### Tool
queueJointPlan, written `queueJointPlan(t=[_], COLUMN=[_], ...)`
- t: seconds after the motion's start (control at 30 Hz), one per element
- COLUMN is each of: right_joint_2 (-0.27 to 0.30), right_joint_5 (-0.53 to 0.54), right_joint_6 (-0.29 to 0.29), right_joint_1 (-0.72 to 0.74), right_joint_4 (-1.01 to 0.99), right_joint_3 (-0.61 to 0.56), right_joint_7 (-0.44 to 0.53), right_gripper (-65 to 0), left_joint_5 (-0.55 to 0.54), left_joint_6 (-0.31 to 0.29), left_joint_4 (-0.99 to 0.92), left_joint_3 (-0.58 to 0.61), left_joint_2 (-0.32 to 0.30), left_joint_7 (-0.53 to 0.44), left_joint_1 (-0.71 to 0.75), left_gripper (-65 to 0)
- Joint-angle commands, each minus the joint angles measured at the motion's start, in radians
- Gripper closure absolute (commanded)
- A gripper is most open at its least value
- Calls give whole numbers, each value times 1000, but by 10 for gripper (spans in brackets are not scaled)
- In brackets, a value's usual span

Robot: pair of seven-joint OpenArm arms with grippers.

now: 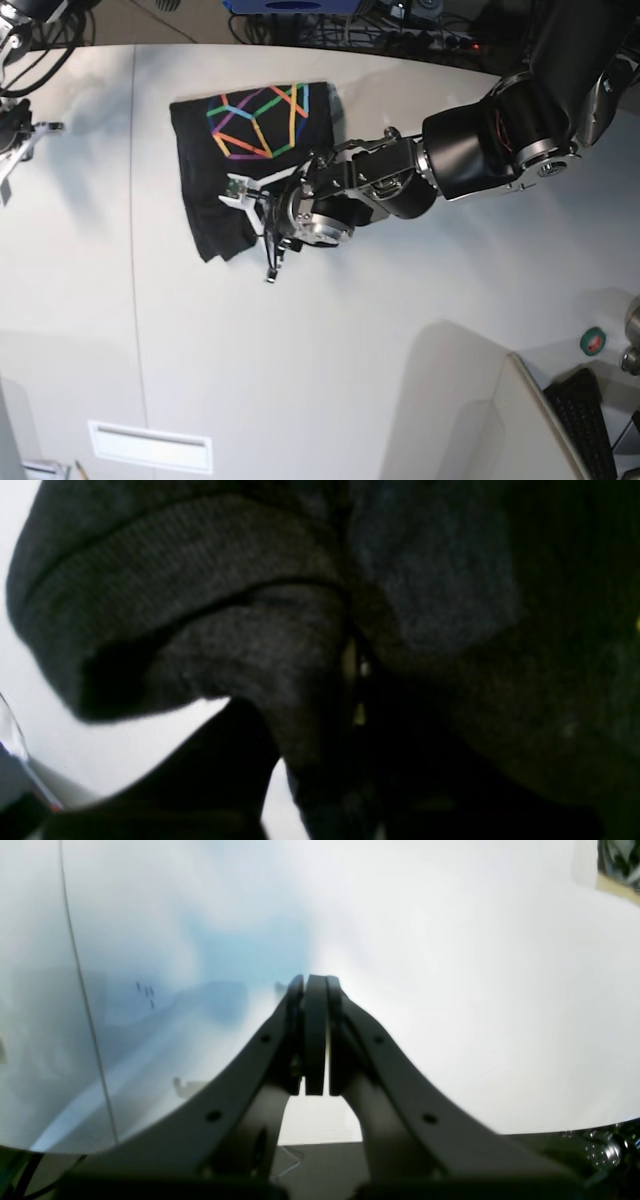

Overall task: Layout the t-shirt on the table in an organized manner, then fold the t-shirt properly
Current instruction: 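Tuck and press the stack's edge with the left gripper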

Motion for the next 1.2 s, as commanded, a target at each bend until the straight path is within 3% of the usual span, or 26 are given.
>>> queueJointPlan(t=[0.0, 0.2, 0.7, 0.87, 1.17], right_joint_2=[16, -12, -15, -15, -15], right_joint_5=[5, 4, 4, 4, 4], right_joint_6=[4, 4, 4, 4, 4], right_joint_1=[8, 8, 9, 11, 11], right_joint_4=[14, 14, 14, 14, 14], right_joint_3=[6, 6, 4, 4, 4], right_joint_7=[15, 18, 18, 18, 18], right_gripper=[0, 0, 0, 0, 0], left_joint_5=[15, 92, 92, 92, 92], left_joint_6=[-8, -8, -8, -9, -9], left_joint_4=[10, 21, 61, 65, 65], left_joint_3=[0, 0, 0, 0, 0], left_joint_2=[22, 73, 73, 62, 56], left_joint_7=[-33, -88, -77, 10, 19], left_joint_1=[-8, -2, 14, 29, 38], left_gripper=[0, 0, 0, 0, 0])
